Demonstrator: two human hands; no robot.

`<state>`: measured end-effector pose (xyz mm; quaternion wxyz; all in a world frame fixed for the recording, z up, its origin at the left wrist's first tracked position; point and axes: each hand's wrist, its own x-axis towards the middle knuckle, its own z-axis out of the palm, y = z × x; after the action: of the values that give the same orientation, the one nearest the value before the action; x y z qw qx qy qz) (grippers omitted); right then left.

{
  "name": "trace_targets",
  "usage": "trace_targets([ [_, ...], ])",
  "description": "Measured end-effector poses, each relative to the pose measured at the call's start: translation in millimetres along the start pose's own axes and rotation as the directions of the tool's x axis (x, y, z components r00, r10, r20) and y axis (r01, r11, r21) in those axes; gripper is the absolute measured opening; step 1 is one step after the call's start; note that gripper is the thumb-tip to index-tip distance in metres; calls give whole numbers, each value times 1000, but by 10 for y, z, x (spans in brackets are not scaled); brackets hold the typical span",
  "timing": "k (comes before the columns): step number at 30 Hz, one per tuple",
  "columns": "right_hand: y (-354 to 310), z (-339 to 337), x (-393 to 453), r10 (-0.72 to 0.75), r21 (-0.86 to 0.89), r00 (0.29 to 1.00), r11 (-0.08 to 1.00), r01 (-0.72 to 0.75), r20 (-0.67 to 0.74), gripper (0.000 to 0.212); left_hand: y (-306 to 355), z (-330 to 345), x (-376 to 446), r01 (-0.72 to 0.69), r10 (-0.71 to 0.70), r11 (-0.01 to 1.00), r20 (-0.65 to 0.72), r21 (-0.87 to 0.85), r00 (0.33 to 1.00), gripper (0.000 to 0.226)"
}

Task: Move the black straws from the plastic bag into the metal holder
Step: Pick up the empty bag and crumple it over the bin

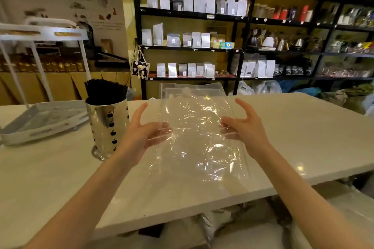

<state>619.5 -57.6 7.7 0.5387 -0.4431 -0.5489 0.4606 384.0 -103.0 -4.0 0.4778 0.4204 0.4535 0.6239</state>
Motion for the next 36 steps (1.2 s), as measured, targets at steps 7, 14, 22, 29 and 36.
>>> trace_targets([
  [7, 131, 160, -310, 67, -33, 978, 998, -61, 200, 16, 38, -233, -548, -42, 33, 967, 39, 251, 999, 28],
  [14, 108, 218, -596, 109, -92, 863, 993, -73, 494, 38, 113, -553, -981, -3, -7, 874, 18, 487, 1000, 56],
  [22, -71, 531, -1145, -86, -458, 903, 839, 294, 422, 20, 291, -943, -1581, -59, 211, 665, -113, 744, 971, 36],
  [29, -67, 810, -1768, -96, -355, 806, 863, 360, 584, 24, 400, -1379, -2266, -77, 228, 694, -117, 716, 967, 15],
  [36, 343, 1118, -2161, 112, -333, 791, 935, 121, 601, 60, 52, -1732, -2694, 155, -83, 889, -181, 431, 980, 16],
])
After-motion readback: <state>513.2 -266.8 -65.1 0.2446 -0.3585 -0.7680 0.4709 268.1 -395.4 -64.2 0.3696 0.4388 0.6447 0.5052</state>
